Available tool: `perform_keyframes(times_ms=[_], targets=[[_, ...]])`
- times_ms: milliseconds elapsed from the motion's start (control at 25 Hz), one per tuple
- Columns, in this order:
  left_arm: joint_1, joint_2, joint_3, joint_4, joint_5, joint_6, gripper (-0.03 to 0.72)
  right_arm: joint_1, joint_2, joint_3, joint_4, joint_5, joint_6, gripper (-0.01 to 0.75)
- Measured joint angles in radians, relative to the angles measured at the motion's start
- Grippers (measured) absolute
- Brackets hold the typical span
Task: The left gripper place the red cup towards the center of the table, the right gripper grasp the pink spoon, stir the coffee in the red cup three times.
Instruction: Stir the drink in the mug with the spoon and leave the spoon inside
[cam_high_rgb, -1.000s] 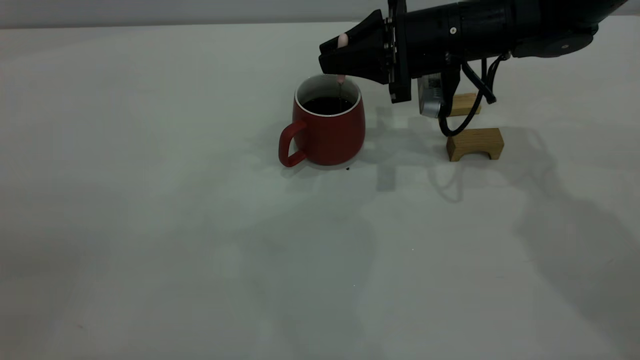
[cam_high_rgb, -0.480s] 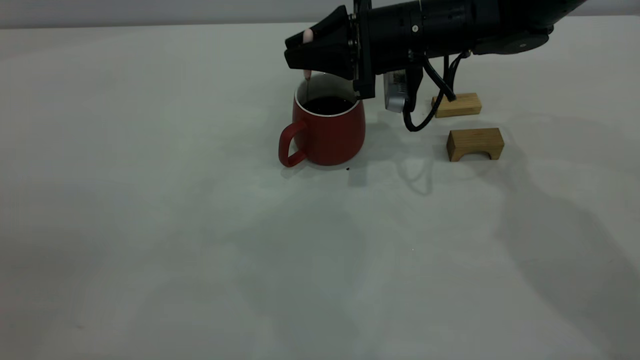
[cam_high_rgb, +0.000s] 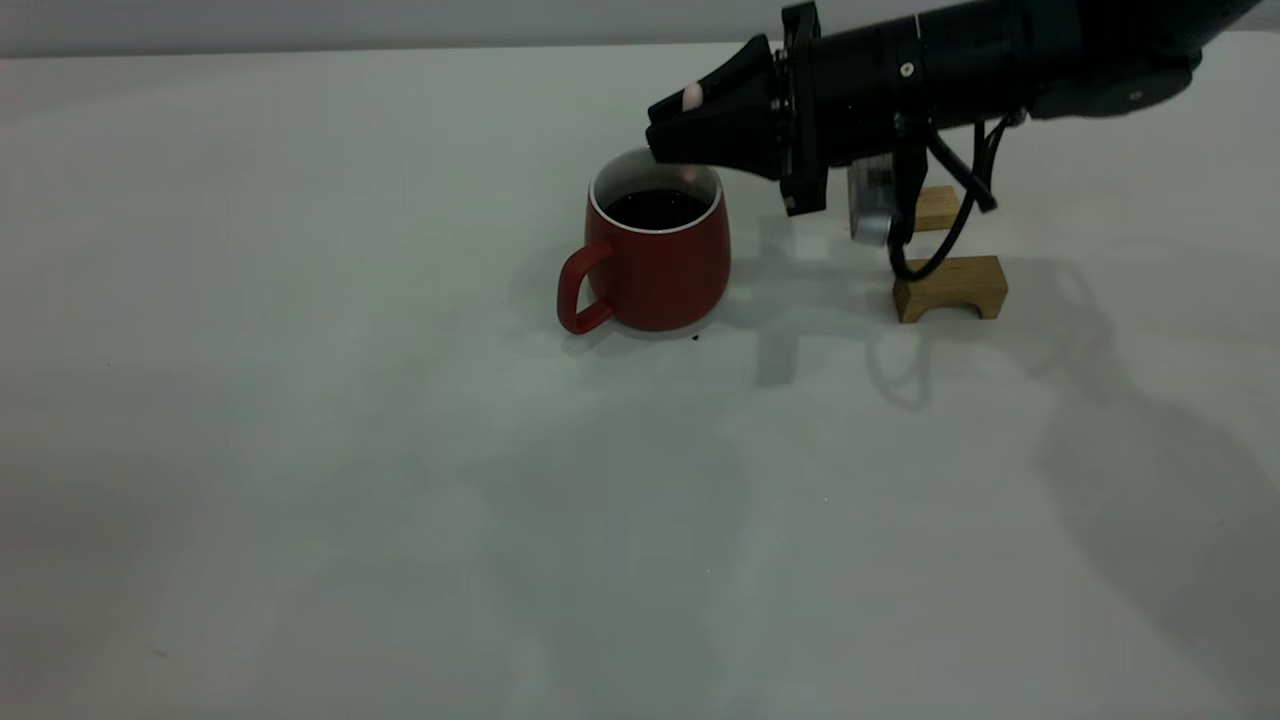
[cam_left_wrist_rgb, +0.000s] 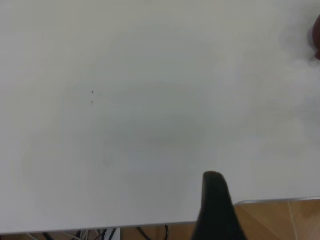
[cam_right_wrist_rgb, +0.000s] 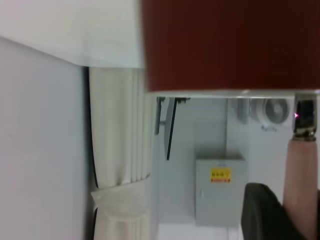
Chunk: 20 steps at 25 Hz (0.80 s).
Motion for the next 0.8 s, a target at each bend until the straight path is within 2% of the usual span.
perform_keyframes(times_ms=[120,240,400,600,800], targets=[[0.000,0.000,0.000,0.000,0.001,0.000,0.586,0.035,0.014,-0.023,0.013,0.023,0.001,0.119],[0.000,0.000,0.000,0.000,0.001,0.000,0.586,0.071,0.054,-0.126,0.014,0.036,0.001,0.119],[0.000,0.000,0.000,0.000,0.001,0.000,0.586,0.073,0.098,-0.231,0.014,0.036,-0.003,0.119],[0.000,0.000,0.000,0.000,0.001,0.000,0.586,0.009,0.093,-0.218,-0.014,0.026,-0.014,0.119],[0.000,0.000,0.000,0.000,0.001,0.000,0.586,-0.018,0.027,-0.065,0.002,-0.007,-0.016,0.119]])
